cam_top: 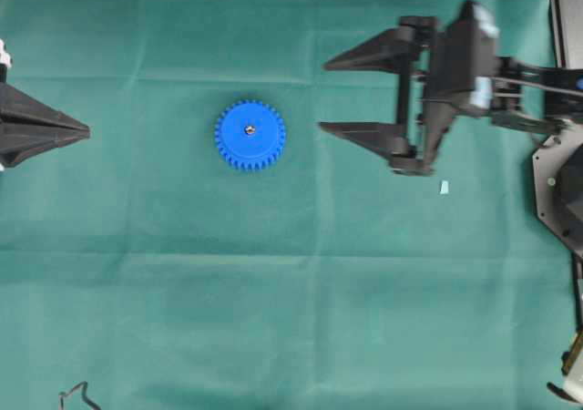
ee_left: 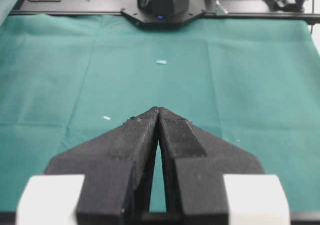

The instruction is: Insert the shaft into the center hole of the gear.

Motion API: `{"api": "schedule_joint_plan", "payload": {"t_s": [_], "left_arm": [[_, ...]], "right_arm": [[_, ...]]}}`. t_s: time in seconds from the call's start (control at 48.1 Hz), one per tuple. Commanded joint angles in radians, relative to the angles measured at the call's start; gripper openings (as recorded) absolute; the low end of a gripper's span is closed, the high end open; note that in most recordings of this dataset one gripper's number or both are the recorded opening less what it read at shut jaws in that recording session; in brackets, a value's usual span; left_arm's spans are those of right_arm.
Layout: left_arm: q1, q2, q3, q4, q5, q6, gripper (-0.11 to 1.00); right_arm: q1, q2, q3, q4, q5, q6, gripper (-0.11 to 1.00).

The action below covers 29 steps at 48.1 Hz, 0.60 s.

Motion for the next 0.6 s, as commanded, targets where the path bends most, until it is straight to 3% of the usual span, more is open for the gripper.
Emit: {"api": "schedule_joint_plan", "payload": {"t_s": [0.0,0.27,0.582], "left_arm": [[0.002,0.003,-0.025,0.003,-0.006,0.000,0.00],[0.002,0.003,-0.025,0.005,-0.006,0.000,0.00],[0.002,0.002,-0.025,0.003,-0.006,0.000,0.00]], "right_arm": [[0.000,-0.067,0.018,-0.002,-0.002,0.000,0.87],[0.000,-0.218,0.101,-0.002,0.046,0.000,0.87],[0.000,-0.245,0.141,-0.002,0.046,0.000,0.87]]}}
